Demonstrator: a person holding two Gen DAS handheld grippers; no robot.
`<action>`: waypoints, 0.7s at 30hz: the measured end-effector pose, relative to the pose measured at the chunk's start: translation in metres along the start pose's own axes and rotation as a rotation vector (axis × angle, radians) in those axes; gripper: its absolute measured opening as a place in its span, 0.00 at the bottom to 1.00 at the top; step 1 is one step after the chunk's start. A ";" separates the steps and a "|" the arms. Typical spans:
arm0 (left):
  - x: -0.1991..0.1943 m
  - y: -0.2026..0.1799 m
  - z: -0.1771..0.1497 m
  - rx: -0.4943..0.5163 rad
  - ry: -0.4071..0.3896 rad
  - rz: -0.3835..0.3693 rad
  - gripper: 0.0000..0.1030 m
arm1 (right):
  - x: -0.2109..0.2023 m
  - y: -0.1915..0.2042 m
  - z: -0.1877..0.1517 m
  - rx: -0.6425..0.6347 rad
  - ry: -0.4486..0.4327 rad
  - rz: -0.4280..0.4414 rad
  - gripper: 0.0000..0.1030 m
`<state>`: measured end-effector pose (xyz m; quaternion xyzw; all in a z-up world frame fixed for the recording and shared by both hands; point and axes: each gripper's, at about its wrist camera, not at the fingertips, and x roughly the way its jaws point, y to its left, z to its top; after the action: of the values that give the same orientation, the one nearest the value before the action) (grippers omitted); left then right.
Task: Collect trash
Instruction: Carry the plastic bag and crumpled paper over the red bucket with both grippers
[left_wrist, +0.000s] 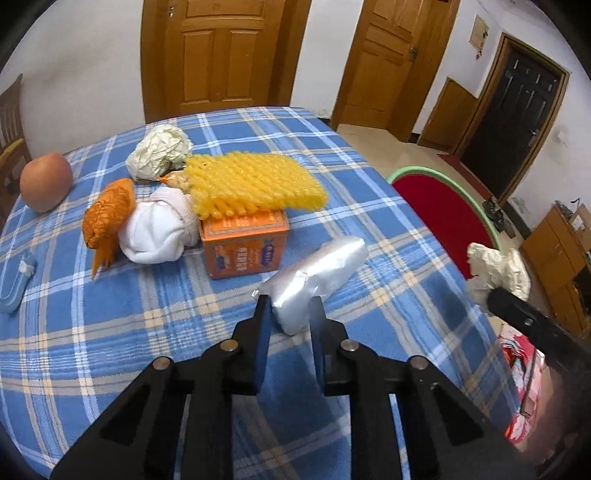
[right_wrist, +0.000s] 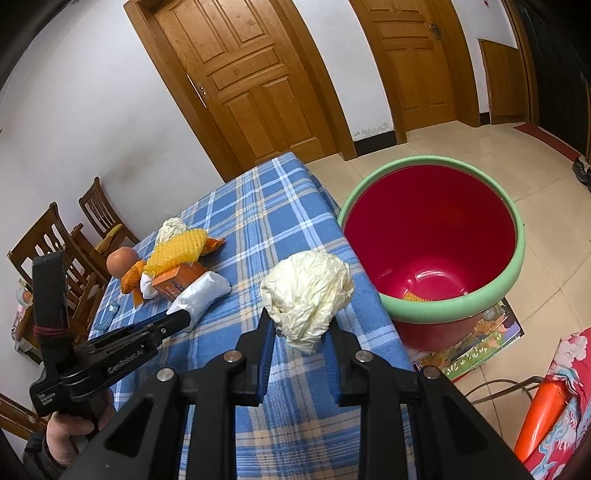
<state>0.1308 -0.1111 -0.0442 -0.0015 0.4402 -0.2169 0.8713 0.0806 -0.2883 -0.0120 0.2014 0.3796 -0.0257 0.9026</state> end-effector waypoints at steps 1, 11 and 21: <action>0.000 -0.002 0.000 0.003 -0.001 -0.004 0.18 | 0.000 -0.001 0.000 0.002 -0.001 0.000 0.26; -0.011 -0.027 0.013 -0.004 -0.028 -0.085 0.16 | 0.000 -0.022 0.008 0.037 -0.017 -0.011 0.26; 0.016 -0.079 0.048 0.067 -0.026 -0.131 0.16 | -0.001 -0.063 0.028 0.115 -0.055 -0.055 0.26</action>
<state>0.1463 -0.1978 -0.0113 -0.0040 0.4202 -0.2879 0.8605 0.0859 -0.3571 -0.0156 0.2418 0.3580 -0.0777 0.8985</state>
